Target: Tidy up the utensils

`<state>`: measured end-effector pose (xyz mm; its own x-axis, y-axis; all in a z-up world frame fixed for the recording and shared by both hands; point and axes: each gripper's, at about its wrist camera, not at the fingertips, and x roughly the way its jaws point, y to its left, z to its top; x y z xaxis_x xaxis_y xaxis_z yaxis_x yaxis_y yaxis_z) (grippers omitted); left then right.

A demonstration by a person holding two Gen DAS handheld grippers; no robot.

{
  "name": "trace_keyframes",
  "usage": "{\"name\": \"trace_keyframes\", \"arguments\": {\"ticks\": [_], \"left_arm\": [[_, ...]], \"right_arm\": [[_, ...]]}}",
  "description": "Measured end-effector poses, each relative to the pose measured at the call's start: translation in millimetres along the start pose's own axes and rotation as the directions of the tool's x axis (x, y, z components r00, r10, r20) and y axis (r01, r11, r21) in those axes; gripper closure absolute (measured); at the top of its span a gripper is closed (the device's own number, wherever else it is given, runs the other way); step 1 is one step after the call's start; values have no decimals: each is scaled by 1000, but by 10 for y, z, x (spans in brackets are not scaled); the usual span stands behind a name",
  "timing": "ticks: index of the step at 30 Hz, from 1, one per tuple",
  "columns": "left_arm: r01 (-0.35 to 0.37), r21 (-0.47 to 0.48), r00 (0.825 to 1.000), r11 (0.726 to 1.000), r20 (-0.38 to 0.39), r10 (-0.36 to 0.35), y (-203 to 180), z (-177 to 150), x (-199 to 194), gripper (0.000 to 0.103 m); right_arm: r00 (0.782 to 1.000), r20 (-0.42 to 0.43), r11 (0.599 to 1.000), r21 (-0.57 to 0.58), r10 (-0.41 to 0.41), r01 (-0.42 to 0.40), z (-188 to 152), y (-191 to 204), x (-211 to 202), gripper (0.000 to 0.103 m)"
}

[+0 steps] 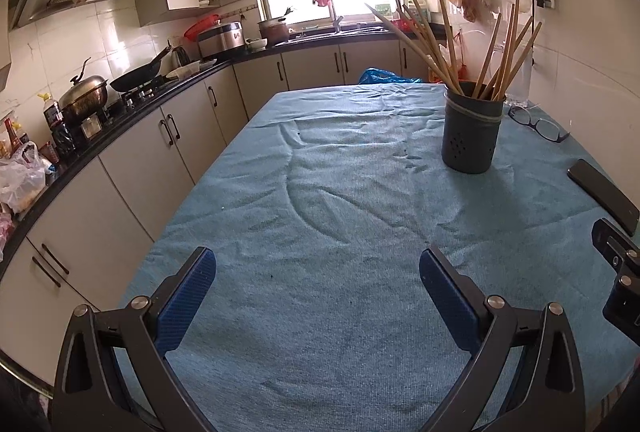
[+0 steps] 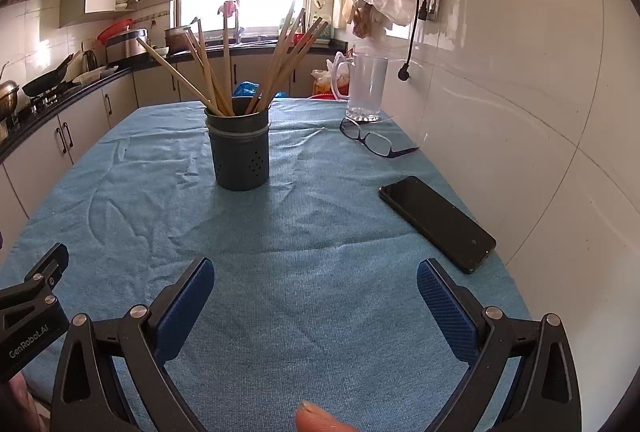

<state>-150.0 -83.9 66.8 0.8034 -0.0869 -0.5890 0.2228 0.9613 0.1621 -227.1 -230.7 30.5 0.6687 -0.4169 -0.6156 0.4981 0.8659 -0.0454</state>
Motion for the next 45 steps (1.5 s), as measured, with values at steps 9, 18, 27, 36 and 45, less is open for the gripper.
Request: {"name": "trace_keyframes", "arguments": {"ticks": [9, 18, 27, 36, 45], "left_arm": [[6, 2, 1000, 1000, -7, -6, -14, -8, 13, 2], [12, 1, 1000, 1000, -15, -12, -3, -7, 42, 2], [17, -2, 1000, 1000, -22, -17, 0, -6, 66, 2], [19, -8, 999, 1000, -27, -19, 27, -11, 88, 2], [20, -9, 999, 1000, -28, -20, 30, -10, 97, 2]], "right_arm": [[1000, -16, 1000, 0, 2, -2, -9, 6, 41, 0], [1000, -31, 1000, -1, 3, -3, -18, 21, 77, 0], [999, -49, 1000, -1, 4, -4, -26, 40, 127, 0], [998, -64, 1000, -3, 4, -4, -42, 51, 156, 0], [997, -76, 1000, -2, 4, -4, -57, 47, 182, 0]]}}
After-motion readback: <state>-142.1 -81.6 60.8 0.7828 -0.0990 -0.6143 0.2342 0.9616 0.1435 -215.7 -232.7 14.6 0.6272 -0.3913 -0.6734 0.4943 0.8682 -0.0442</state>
